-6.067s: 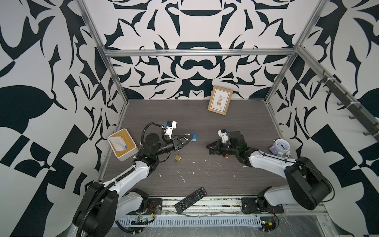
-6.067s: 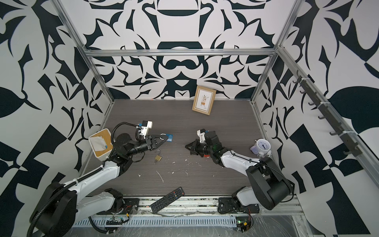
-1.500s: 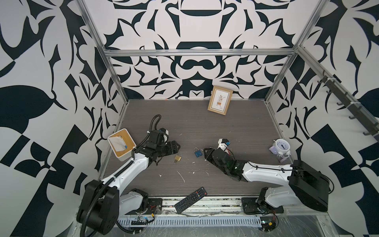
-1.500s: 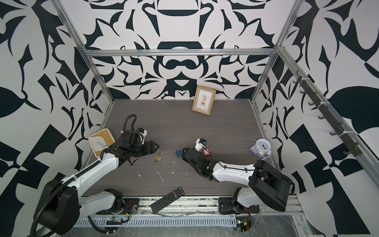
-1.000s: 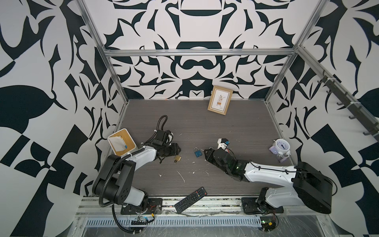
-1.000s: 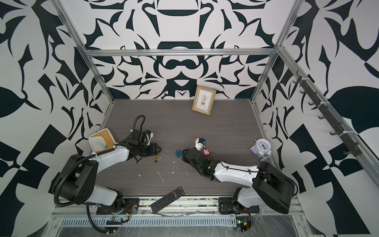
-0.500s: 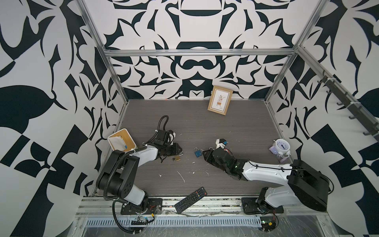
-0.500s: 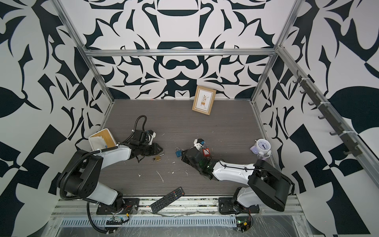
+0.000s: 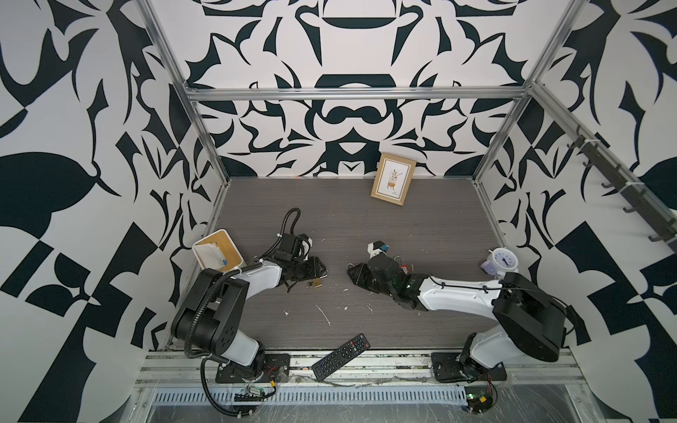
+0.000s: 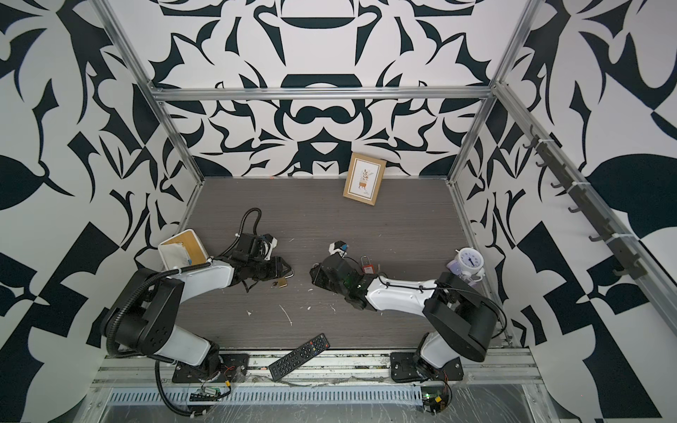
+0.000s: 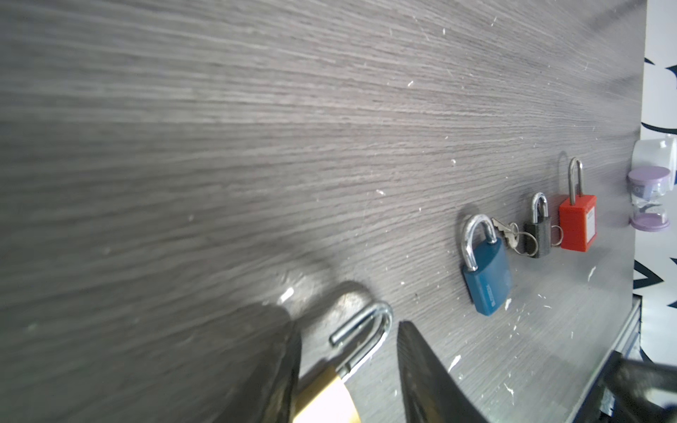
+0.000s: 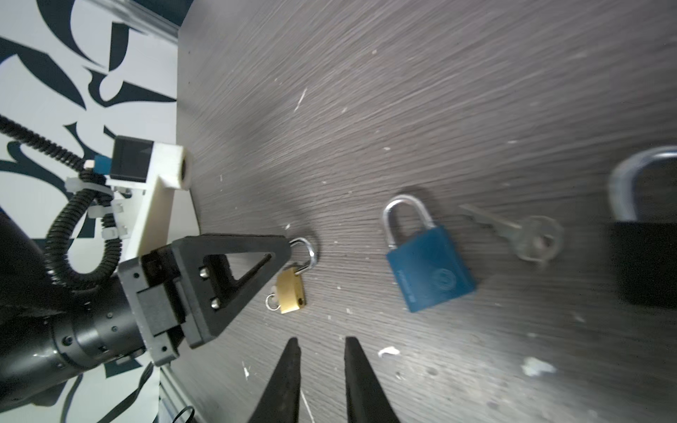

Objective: Lock with the key

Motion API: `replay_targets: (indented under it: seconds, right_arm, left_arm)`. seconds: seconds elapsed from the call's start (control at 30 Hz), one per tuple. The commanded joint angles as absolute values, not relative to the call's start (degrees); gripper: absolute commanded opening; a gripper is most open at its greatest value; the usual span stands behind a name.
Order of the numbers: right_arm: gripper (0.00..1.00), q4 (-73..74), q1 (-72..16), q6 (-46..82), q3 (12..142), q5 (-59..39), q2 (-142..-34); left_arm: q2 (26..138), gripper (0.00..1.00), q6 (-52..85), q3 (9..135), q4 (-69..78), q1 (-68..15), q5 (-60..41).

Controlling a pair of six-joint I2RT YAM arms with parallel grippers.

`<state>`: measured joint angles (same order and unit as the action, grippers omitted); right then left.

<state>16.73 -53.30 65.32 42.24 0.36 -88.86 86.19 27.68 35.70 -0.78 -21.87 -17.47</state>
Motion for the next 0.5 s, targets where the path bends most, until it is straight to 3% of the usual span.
replay_targets:
  seconds: [0.0,0.47]
  right_arm:
    - [0.24,16.47,-52.99,62.12,46.79,-6.39,-92.08]
    - [0.23,19.91,-51.26,62.39,47.69,-9.90,-94.76]
  left_arm:
    - [82.33,0.49,29.83,34.28,-5.35,-21.69,-15.09]
    - [80.24,0.52,30.50,32.75,-6.70,-21.80,-19.73]
